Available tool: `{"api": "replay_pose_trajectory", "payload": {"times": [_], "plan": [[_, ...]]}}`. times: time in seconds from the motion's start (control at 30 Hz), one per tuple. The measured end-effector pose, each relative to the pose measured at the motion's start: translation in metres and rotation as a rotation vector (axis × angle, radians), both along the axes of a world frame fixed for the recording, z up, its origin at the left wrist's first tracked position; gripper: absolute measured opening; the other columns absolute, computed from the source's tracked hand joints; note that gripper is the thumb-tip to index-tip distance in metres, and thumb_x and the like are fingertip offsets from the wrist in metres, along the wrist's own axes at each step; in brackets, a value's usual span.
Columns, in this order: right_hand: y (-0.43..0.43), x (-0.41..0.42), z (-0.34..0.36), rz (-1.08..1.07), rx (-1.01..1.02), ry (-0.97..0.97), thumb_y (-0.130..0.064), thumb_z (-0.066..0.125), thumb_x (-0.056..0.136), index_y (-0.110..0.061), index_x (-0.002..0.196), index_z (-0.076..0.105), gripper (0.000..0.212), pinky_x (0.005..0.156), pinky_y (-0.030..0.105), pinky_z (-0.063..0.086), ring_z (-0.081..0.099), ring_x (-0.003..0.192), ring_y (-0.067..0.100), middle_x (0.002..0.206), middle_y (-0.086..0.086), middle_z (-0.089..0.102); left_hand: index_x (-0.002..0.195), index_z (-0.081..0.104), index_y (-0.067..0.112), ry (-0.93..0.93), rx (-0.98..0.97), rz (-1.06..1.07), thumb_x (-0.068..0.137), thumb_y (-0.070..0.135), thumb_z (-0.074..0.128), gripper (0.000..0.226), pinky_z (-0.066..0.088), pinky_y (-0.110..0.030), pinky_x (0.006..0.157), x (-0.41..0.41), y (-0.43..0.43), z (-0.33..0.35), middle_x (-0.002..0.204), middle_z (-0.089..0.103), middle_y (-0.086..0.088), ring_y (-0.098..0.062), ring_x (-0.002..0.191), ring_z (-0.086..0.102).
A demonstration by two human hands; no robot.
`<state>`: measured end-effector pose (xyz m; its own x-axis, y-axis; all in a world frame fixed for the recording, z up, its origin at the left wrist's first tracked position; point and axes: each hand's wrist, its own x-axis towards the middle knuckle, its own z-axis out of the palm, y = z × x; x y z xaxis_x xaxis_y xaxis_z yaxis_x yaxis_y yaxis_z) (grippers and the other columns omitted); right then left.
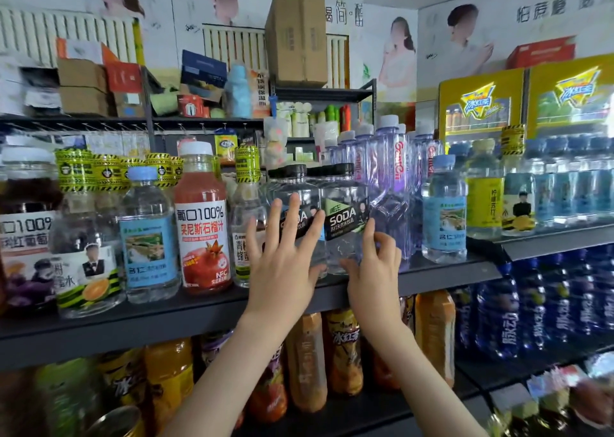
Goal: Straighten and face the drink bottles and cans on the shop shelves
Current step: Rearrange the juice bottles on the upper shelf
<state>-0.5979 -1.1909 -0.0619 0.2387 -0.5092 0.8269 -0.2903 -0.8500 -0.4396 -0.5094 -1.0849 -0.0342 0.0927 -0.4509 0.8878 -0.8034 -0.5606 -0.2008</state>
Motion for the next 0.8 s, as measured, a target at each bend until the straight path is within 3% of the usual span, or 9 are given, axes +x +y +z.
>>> {"api": "replay_pose_trajectory", "payload": {"times": [0.3, 0.4, 0.53, 0.7, 0.8], "plan": [[0.007, -0.001, -0.001, -0.041, -0.045, 0.022, 0.001, 0.060, 0.088, 0.000, 0.145, 0.030, 0.064, 0.089, 0.045, 0.043, 0.040, 0.107, 0.032, 0.130, 0.021, 0.045, 0.147, 0.035, 0.022, 0.002, 0.028, -0.019, 0.081, 0.039, 0.071, 0.077, 0.014, -0.059, 0.113, 0.003, 0.002, -0.005, 0.157, 0.019, -0.016, -0.035, 0.144, 0.019], [0.008, -0.004, 0.002, 0.005, -0.061, 0.053, -0.002, 0.060, 0.089, -0.001, 0.146, 0.029, 0.065, 0.092, 0.041, 0.043, 0.041, 0.114, 0.033, 0.133, 0.018, 0.043, 0.147, 0.036, 0.021, 0.011, 0.025, -0.020, 0.081, 0.035, 0.071, 0.076, 0.015, -0.060, 0.113, -0.001, 0.004, -0.010, 0.156, 0.020, -0.016, -0.035, 0.143, 0.020], [0.008, -0.012, 0.005, 0.055, -0.053, 0.065, -0.008, 0.055, 0.093, -0.004, 0.148, 0.024, 0.063, 0.094, 0.034, 0.038, 0.036, 0.121, 0.029, 0.138, 0.014, 0.038, 0.144, 0.040, 0.019, 0.040, 0.000, -0.041, 0.083, 0.035, 0.069, 0.070, 0.019, -0.058, 0.113, -0.006, 0.007, -0.013, 0.153, 0.028, -0.016, -0.033, 0.142, 0.027], [0.025, -0.018, 0.012, 0.174, -0.055, -0.059, -0.004, 0.060, 0.087, -0.001, 0.141, 0.036, 0.059, 0.099, 0.037, 0.036, 0.038, 0.118, 0.027, 0.131, 0.016, 0.045, 0.137, 0.047, 0.016, 0.119, -0.104, -0.086, 0.085, 0.033, 0.064, 0.057, 0.020, -0.048, 0.113, -0.011, 0.023, -0.007, 0.144, 0.042, -0.012, -0.029, 0.132, 0.041], [0.047, -0.014, 0.017, 0.316, -0.105, -0.120, -0.003, 0.060, 0.087, -0.002, 0.138, 0.039, 0.055, 0.100, 0.030, 0.034, 0.037, 0.119, 0.019, 0.128, 0.012, 0.046, 0.135, 0.048, 0.015, 0.180, -0.193, -0.114, 0.090, 0.035, 0.056, 0.050, 0.021, -0.043, 0.112, -0.012, 0.043, -0.005, 0.139, 0.047, -0.010, -0.028, 0.129, 0.043]]}}
